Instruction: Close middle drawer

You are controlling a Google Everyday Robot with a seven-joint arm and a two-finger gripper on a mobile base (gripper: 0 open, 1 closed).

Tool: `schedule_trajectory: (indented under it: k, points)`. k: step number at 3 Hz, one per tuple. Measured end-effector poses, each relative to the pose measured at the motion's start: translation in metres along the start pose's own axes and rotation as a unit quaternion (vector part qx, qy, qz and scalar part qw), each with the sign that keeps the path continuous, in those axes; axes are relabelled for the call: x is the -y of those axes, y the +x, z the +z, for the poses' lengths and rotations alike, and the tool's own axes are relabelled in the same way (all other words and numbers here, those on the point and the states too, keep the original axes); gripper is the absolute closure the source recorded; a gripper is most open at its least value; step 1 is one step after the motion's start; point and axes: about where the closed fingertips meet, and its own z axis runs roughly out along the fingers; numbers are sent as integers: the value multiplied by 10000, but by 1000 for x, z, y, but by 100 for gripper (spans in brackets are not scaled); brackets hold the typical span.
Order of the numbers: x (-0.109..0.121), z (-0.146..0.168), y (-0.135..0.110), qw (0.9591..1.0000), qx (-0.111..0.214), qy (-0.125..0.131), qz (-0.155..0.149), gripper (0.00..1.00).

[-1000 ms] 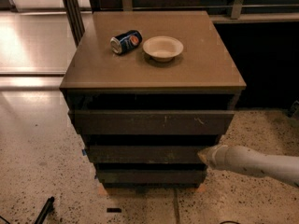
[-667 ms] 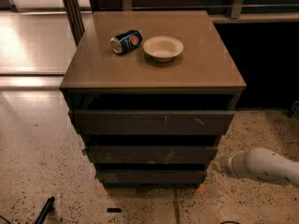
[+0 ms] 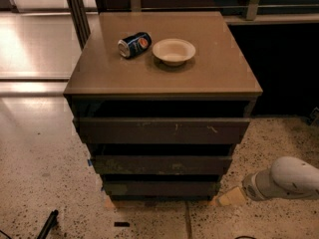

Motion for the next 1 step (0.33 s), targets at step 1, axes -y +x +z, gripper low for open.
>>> schedule_trajectory:
  k: [1]
  points:
    - [0, 0, 0, 10000, 0, 0, 0, 0]
